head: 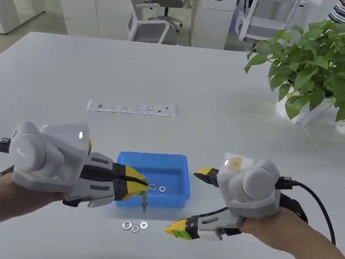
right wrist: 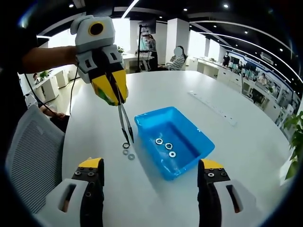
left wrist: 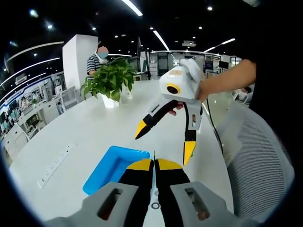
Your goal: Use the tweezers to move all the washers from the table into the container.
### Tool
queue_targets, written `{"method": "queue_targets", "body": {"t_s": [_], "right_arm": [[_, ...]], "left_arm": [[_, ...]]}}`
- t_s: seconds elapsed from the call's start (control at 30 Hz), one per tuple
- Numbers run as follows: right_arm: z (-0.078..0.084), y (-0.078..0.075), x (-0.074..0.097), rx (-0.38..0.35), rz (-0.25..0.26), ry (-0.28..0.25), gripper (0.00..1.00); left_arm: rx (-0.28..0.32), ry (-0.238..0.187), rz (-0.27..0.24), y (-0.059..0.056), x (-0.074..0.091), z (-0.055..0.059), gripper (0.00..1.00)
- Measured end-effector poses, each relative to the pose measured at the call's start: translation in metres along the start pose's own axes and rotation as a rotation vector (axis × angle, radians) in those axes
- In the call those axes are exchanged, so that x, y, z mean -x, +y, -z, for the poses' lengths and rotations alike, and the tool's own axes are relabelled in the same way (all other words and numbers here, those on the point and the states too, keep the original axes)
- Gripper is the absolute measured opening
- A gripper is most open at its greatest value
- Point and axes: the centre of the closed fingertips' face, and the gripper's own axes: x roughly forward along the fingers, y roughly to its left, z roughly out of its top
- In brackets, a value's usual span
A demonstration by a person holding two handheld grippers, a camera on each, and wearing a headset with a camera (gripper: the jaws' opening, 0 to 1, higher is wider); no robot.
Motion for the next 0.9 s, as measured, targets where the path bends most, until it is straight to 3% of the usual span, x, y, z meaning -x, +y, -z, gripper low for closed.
{"method": "queue_targets", "body": {"t_s": [0.9], "right_arm": [[0.011, 0.007, -0.007, -0.01, -0.026, 0.021, 0.81]], "left_arm": [[0.029, 0.003, 0.034, -0.008, -0.014, 0.024, 0.05]]}}
